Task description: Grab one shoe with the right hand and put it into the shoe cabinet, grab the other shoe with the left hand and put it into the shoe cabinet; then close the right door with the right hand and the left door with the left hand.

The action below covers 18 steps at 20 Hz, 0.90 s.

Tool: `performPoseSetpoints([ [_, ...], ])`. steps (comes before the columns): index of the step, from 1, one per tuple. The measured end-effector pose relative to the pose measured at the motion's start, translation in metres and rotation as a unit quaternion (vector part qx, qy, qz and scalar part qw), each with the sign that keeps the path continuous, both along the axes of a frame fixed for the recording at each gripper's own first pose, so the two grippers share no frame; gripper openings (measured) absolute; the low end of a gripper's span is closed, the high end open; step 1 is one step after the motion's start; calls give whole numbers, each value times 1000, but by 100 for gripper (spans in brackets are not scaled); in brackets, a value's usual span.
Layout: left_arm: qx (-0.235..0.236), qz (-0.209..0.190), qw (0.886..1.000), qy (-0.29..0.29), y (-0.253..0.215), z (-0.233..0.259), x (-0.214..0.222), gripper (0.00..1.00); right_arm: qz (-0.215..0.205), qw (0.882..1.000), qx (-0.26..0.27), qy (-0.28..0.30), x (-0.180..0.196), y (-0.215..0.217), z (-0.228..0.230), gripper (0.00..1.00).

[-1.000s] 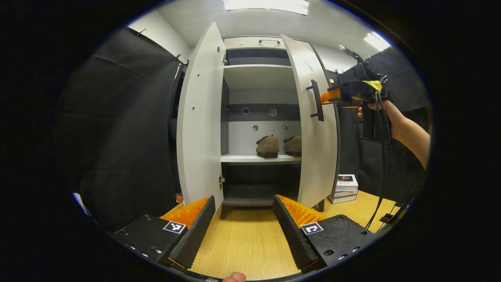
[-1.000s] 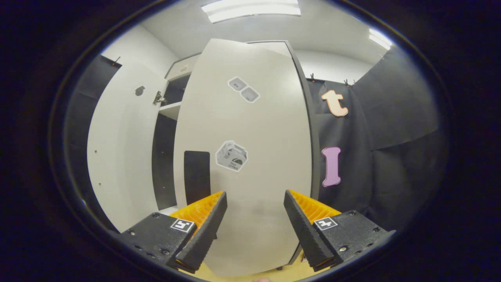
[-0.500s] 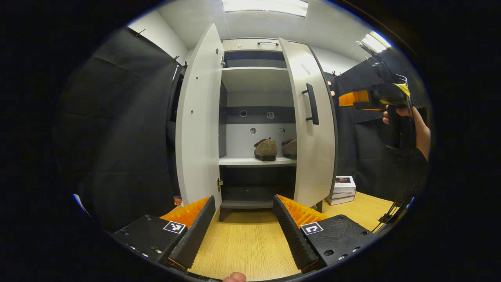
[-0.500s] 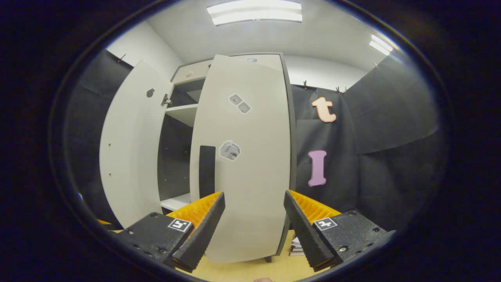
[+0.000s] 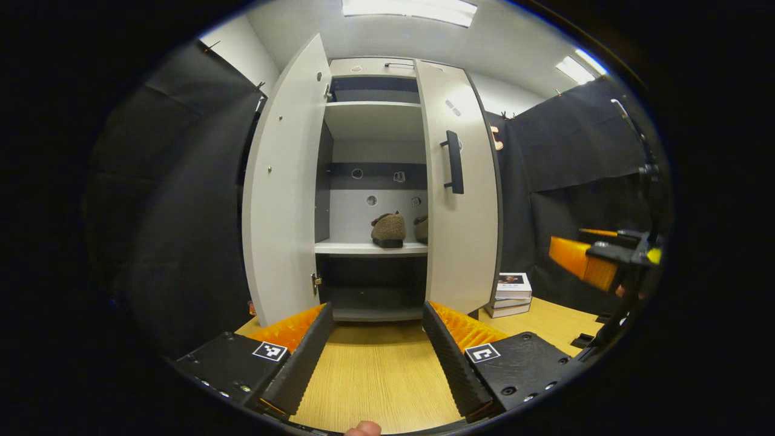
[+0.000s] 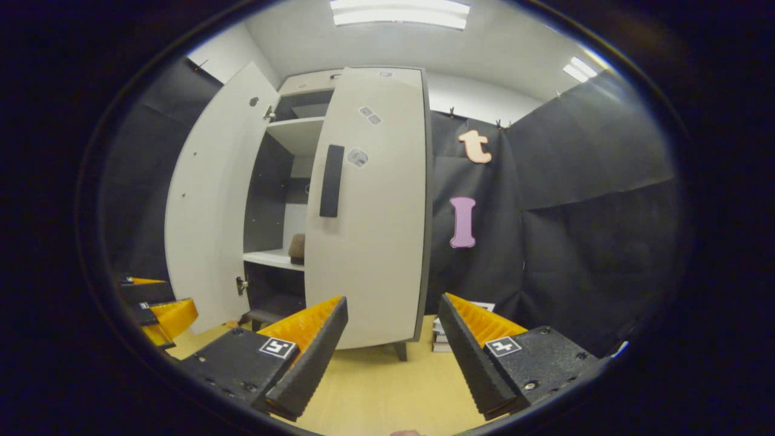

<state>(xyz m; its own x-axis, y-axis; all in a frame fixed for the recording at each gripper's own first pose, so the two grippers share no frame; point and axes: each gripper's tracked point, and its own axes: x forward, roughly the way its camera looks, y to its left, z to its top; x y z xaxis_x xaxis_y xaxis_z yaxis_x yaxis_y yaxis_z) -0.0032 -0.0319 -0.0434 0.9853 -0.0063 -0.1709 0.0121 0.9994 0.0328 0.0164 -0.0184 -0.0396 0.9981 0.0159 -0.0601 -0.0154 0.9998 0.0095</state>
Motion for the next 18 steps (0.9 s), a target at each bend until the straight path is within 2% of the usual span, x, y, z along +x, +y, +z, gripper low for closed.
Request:
performPoseSetpoints([
  [2,-14,-2,1000,-10,-2,9,1,91,-8,1000,8,12,-7,-6,-18,99],
  [4,-56,0,998,-43,0,32,-1,91,-26,999,-2,22,-11,-20,-36,99],
  [5,-76,6,995,-60,6,46,-2,91,-32,999,-8,29,-11,-24,-43,96],
  [7,-90,30,992,-84,30,71,0,92,-35,999,-7,35,-13,-29,-48,99],
  [10,-71,84,988,-108,81,100,3,92,-41,998,-2,40,-12,-35,-52,99],
  [12,-43,137,984,-104,124,106,6,93,-40,998,4,40,-10,-35,-51,99],
  [14,-22,173,979,-107,162,118,14,93,-37,999,4,37,-7,-34,-48,99],
  [18,-25,211,970,-119,230,146,33,93,-30,999,1,33,-6,-31,-44,99],
])
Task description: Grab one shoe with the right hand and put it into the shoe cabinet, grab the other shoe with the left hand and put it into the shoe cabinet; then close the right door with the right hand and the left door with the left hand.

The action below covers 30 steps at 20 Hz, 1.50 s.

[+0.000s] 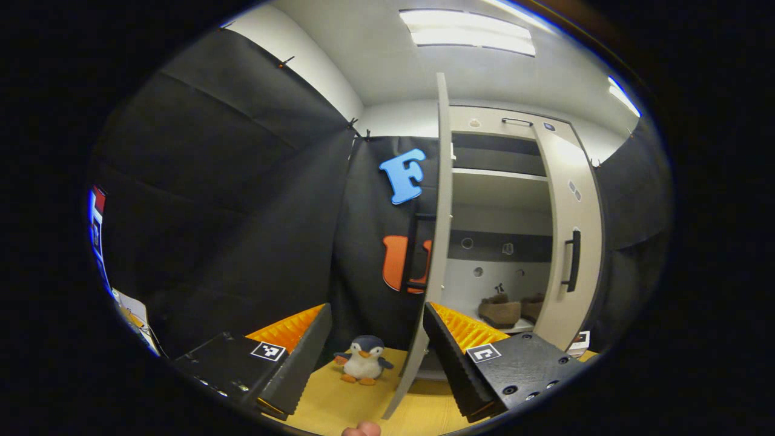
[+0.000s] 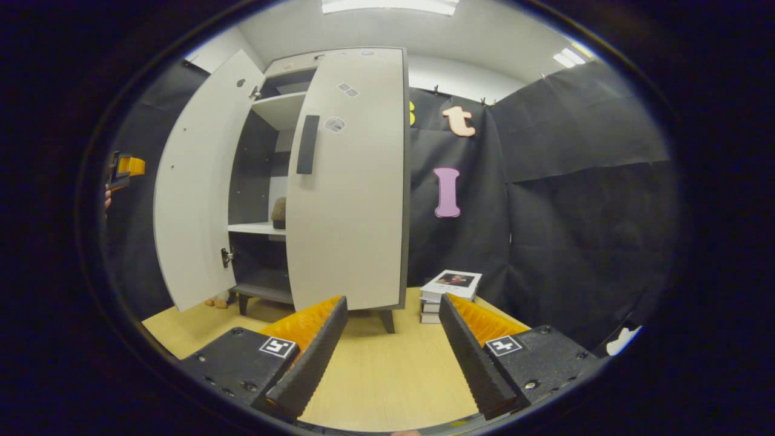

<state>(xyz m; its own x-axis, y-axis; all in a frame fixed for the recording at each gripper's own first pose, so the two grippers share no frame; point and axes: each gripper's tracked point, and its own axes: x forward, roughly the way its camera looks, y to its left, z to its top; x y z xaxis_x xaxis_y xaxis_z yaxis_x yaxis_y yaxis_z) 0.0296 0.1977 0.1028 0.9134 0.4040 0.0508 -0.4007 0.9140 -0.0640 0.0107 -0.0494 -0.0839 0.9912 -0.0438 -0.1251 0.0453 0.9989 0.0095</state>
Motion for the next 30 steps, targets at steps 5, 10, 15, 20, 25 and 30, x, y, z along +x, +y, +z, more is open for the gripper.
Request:
performPoseSetpoints([
  [5,-33,-1,999,7,47,4,35,93,-11,1000,2,0,-1,-9,2,99],
  [10,-56,-15,998,11,68,0,71,93,-39,999,9,-9,2,-30,14,99],
  [15,-87,-47,995,16,62,-7,79,92,-57,998,21,-24,7,-37,21,99],
  [20,-95,-97,990,23,20,-9,83,92,-49,999,16,-19,12,-32,16,99],
  [25,-114,-169,978,33,-44,-15,97,92,-44,999,11,-17,14,-30,15,99],
  [30,-115,-218,969,35,-108,-27,141,93,-56,998,9,-11,12,-35,10,99],
])
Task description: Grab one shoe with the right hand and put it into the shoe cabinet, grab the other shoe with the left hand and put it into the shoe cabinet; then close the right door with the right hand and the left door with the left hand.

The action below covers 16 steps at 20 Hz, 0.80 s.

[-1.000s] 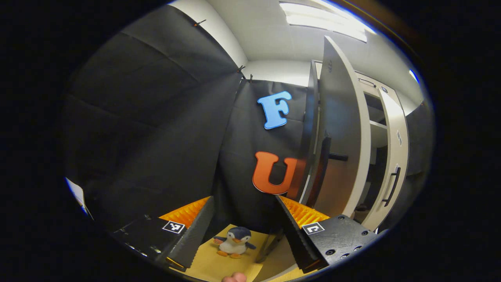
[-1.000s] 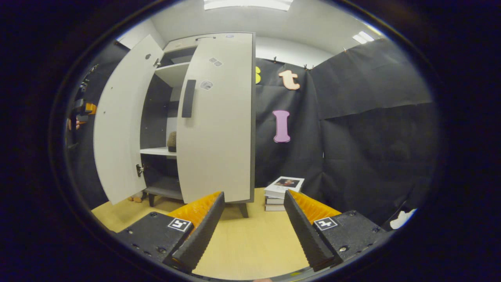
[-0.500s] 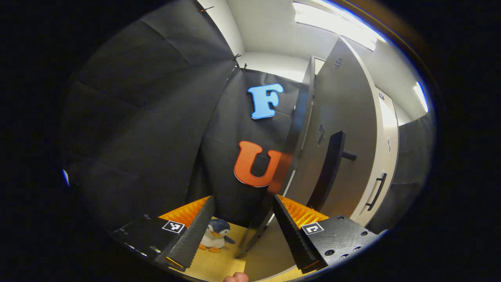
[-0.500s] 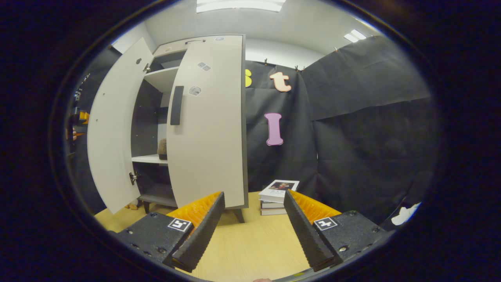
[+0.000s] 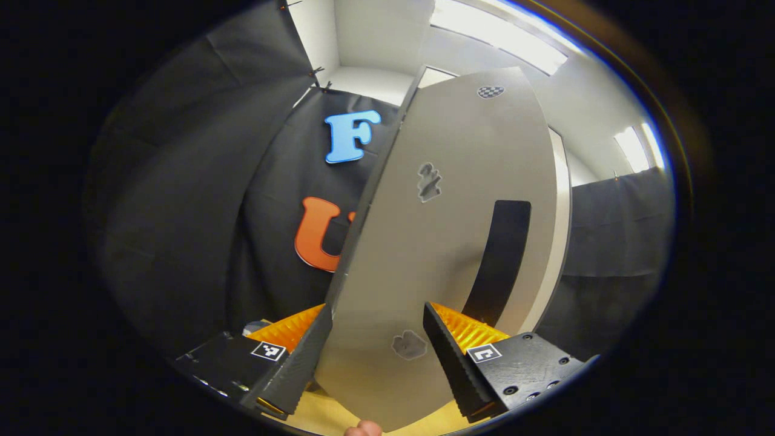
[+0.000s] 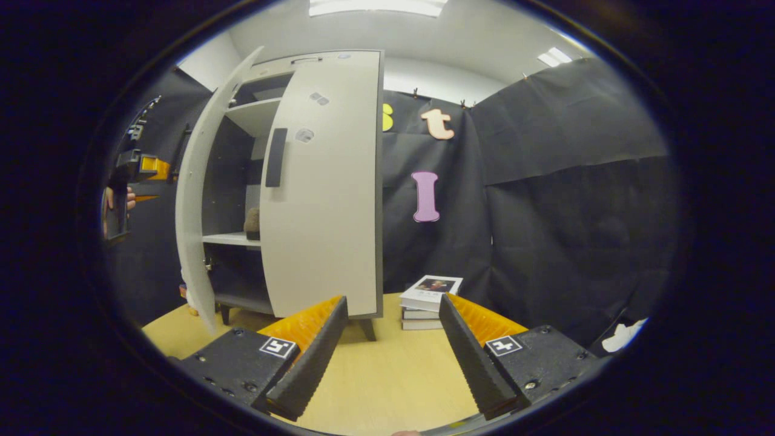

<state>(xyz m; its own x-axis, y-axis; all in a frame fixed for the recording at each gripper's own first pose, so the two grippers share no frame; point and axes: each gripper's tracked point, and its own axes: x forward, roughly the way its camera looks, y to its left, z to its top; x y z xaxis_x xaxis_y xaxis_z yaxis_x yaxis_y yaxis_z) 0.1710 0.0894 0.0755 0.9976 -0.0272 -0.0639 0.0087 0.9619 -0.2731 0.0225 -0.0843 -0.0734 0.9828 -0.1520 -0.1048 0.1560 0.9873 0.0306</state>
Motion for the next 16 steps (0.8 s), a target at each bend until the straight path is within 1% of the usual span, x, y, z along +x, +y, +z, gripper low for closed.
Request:
performPoseSetpoints([
  [2,-5,-9,1000,0,-19,-5,14,93,-7,1000,2,4,-1,-1,-1,99],
  [3,-4,-7,1000,-2,-24,-5,21,93,-12,1000,4,6,-2,-2,-1,99],
  [6,8,13,1000,-12,-19,-2,28,93,-24,1000,7,9,-5,-3,0,99],
  [9,20,30,999,-13,-10,2,22,93,-33,999,7,9,-6,-5,-2,99],
  [12,36,34,999,-10,-3,5,4,93,-33,999,7,16,-7,-8,-5,99],
  [16,77,38,996,-4,-1,-4,-43,93,-14,1000,10,25,-7,2,-7,99],
])
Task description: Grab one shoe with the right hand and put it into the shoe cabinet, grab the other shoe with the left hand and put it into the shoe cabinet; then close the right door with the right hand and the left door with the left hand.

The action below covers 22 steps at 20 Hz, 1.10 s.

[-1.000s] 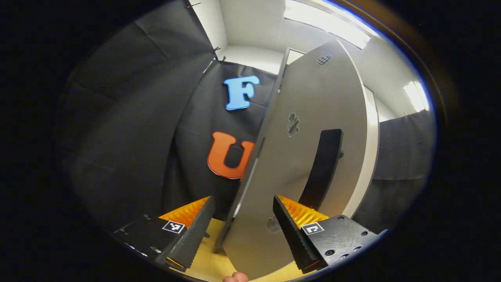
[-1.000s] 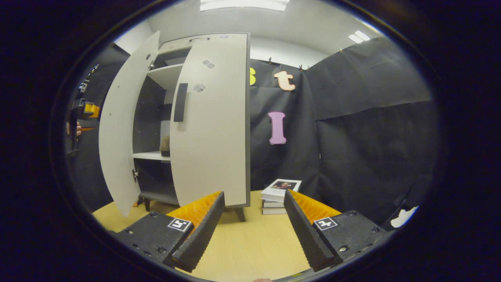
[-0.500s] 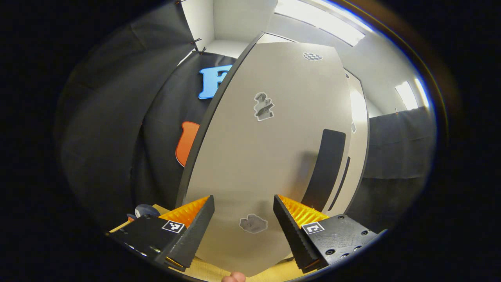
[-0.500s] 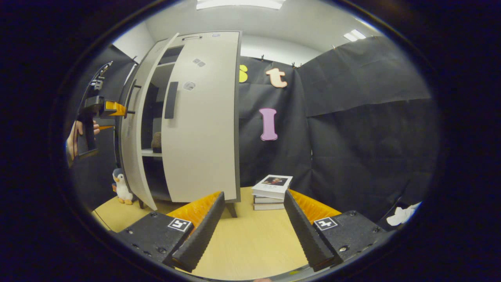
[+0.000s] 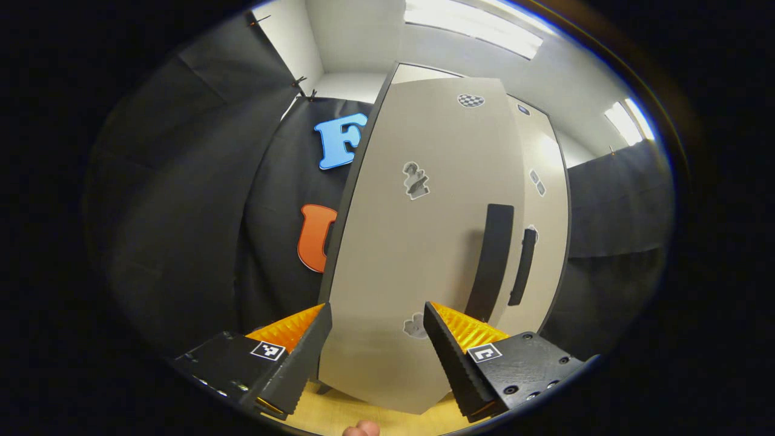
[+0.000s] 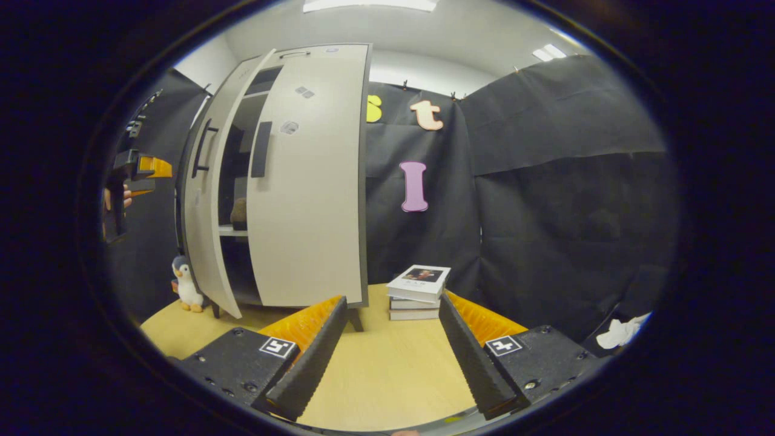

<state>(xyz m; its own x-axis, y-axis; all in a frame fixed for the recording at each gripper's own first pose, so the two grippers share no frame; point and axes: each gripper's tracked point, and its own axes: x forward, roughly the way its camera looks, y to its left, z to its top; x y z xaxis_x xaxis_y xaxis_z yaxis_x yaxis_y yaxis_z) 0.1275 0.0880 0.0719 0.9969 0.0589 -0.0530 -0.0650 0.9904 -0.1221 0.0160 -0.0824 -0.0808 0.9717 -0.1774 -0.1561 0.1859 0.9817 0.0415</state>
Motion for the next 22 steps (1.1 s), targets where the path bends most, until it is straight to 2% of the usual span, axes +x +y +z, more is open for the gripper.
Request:
performPoseSetpoints([
  [6,58,-5,998,-6,-32,-30,-58,93,44,999,-4,8,2,21,-3,96],
  [10,95,-46,994,-10,-76,-52,-85,93,66,998,-7,9,4,34,-1,96],
  [13,74,-74,994,1,-107,-71,-107,93,77,997,-9,10,2,39,-1,99],
  [14,66,-79,995,6,-115,-78,-113,93,80,997,-10,11,0,40,-2,96],
  [17,57,-80,995,14,-125,-91,-125,92,84,996,-11,14,-5,42,-5,99],
  [21,64,-68,995,27,-125,-106,-138,92,87,996,-12,16,-10,42,-5,99],
  [22,62,-70,995,28,-126,-106,-139,92,87,996,-12,15,-11,42,-5,96],
])
